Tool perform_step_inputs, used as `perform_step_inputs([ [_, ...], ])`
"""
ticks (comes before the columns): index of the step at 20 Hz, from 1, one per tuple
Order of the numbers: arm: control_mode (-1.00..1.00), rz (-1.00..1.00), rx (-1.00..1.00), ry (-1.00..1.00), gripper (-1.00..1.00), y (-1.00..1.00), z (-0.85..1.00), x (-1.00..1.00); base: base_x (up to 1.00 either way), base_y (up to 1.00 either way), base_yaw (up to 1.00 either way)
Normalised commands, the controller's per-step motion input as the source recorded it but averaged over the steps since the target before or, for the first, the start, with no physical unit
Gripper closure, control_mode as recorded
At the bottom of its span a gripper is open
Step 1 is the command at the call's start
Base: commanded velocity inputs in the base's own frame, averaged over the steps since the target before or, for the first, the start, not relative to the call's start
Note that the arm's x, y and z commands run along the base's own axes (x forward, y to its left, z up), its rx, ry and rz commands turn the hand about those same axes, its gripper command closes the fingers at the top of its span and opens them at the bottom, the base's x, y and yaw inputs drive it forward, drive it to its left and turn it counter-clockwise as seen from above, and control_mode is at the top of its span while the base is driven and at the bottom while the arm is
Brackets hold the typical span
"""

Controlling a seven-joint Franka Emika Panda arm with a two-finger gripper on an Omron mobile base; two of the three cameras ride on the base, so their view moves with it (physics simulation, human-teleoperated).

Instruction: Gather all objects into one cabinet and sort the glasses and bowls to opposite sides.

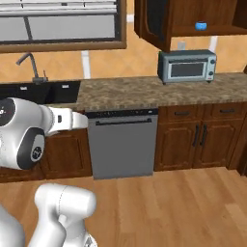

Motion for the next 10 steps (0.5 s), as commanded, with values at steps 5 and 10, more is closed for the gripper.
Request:
perform_step_inputs([
  [5, 1.0, 0.0, 0.0, 0.0, -1.0, 0.0, 0.0, 0.0, -0.43, -1.0, 0.31],
  [10, 1.0, 0.0, 0.0, 0.0, -1.0, 0.0, 0.0, 0.0, -0.02, -1.0, 0.25],
])
